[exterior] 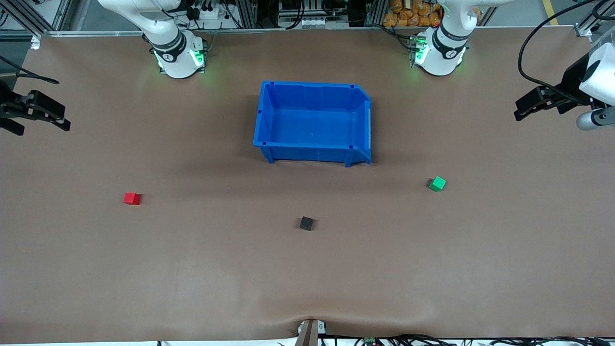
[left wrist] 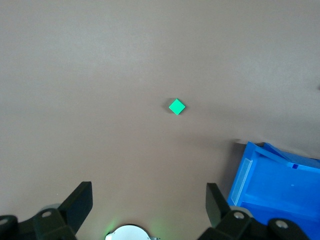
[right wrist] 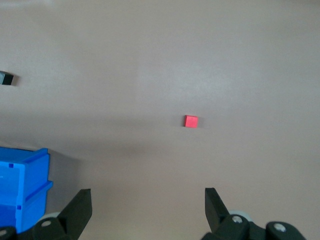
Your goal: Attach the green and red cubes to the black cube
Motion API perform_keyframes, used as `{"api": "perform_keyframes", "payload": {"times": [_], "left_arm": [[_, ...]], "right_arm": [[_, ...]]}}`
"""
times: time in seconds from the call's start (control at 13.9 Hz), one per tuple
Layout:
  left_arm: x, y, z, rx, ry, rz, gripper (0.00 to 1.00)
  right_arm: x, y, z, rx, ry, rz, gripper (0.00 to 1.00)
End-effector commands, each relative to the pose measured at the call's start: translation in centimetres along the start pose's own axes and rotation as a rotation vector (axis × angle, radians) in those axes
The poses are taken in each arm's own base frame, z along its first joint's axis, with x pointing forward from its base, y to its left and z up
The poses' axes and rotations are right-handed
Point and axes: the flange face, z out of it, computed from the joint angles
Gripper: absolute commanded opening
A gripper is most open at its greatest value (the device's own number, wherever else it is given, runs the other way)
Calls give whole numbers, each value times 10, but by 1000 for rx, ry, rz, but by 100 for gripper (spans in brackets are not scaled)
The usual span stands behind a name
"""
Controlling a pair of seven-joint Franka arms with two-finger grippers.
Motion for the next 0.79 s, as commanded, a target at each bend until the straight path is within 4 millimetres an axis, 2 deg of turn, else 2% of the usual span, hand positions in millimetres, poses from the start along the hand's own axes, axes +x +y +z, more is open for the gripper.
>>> {"api": "perform_keyframes", "payload": {"times": [0.0, 0.14, 0.43, 0.5, 0.57, 0.72], "left_arm": [[-3, -2, -5, 20, 0, 29, 100], [-3, -2, -6, 19, 2, 25, 100], [-1, -2, -4, 21, -3, 26, 100], [0, -3, -3, 21, -3, 24, 100], [3, -2, -6, 18, 4, 24, 100], [10, 0, -1, 16, -5, 24, 100]], "right_arm": [[-23, -4, 4, 8, 24, 4, 100], [-27, -5, 7, 8, 33, 3, 100], [-22, -3, 3, 10, 41, 6, 100], [-17, -3, 7, 10, 39, 7, 100], [-6, 1, 20, 6, 18, 12, 100], [9, 7, 25, 3, 22, 20, 100]]}}
